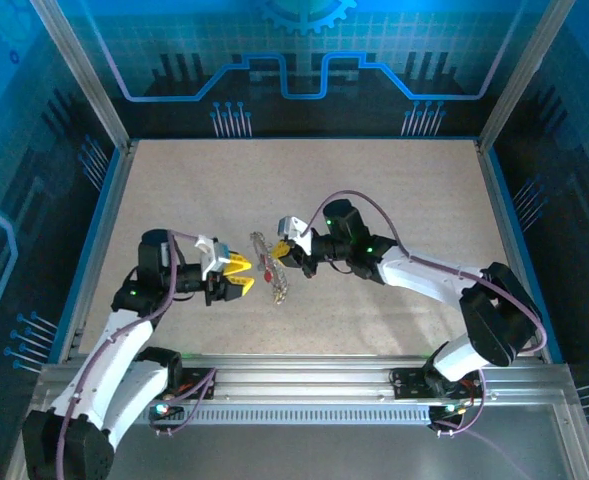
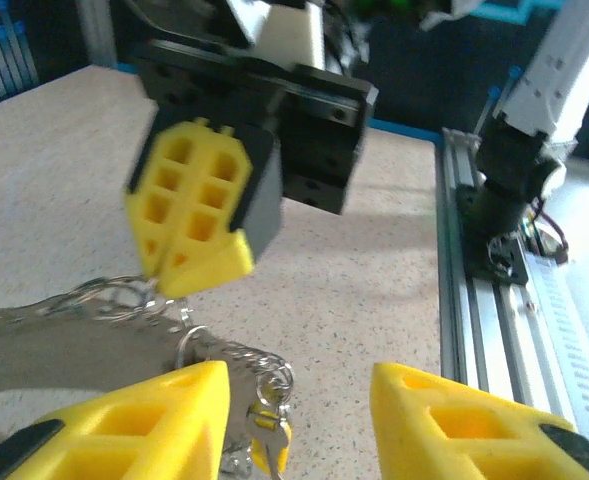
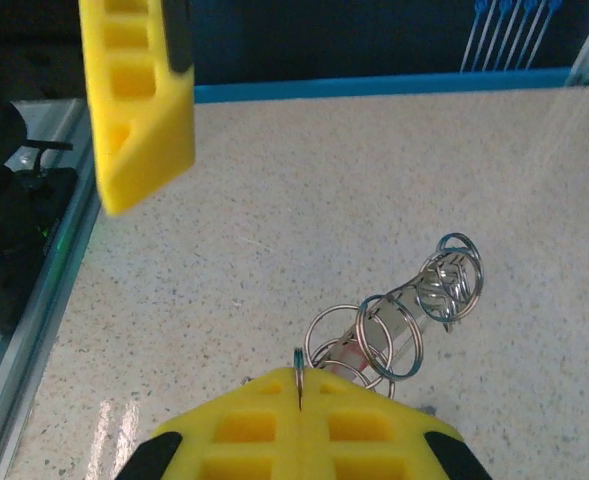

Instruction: Put the keys on the keyring

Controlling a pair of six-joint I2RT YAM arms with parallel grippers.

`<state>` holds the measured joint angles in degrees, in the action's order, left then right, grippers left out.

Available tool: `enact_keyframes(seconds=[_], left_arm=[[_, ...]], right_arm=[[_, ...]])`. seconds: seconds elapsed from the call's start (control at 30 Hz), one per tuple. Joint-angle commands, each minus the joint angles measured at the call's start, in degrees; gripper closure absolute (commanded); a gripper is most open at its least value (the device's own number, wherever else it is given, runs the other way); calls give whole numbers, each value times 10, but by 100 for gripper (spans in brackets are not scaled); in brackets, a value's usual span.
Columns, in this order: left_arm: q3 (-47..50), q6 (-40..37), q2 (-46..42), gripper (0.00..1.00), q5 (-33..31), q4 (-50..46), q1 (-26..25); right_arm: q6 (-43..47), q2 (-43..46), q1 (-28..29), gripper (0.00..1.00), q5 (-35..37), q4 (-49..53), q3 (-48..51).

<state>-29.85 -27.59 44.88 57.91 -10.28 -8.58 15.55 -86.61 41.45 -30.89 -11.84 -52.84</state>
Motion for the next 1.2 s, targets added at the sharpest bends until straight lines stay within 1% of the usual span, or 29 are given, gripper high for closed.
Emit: enact_keyframes(seconds=[0.0, 0.03, 0.1, 0.17, 0.37, 0.5, 0.63, 0.73, 0.83, 1.0, 1.17], left_arm=[[10, -69, -6, 61, -19, 5, -32], [9, -67, -4, 62, -29, 8, -40], [6, -67, 3, 65, -32, 8, -49], [6, -78, 8, 68, -24, 1, -54], [5, -102, 9, 71, -37, -14, -63], [7, -102, 3, 70, -67, 0, -66], [14, -94, -7, 67, -90, 22, -67], [20, -87, -9, 67, -95, 41, -71], [22, -85, -7, 67, -96, 45, -76], [23, -87, -8, 68, -106, 46, -78], [28, -91, -26, 64, -133, 50, -78]], right_arm=[[45, 23, -1, 100, -74, -41, 8], [64, 26, 0, 100, -93, -40, 11], [57, 28, 4, 100, -87, -50, 16], [50, 28, 5, 100, -97, -57, 17], [48, 35, 15, 100, -113, -60, 20], [61, 39, 22, 100, -119, -45, 17], [83, 42, 32, 100, -117, -40, 19], [85, 39, 40, 100, -109, -40, 17], [96, 31, 51, 100, -97, -20, 11], [102, 25, 60, 100, -90, -20, 8], [110, 26, 60, 100, -82, -13, 12]])
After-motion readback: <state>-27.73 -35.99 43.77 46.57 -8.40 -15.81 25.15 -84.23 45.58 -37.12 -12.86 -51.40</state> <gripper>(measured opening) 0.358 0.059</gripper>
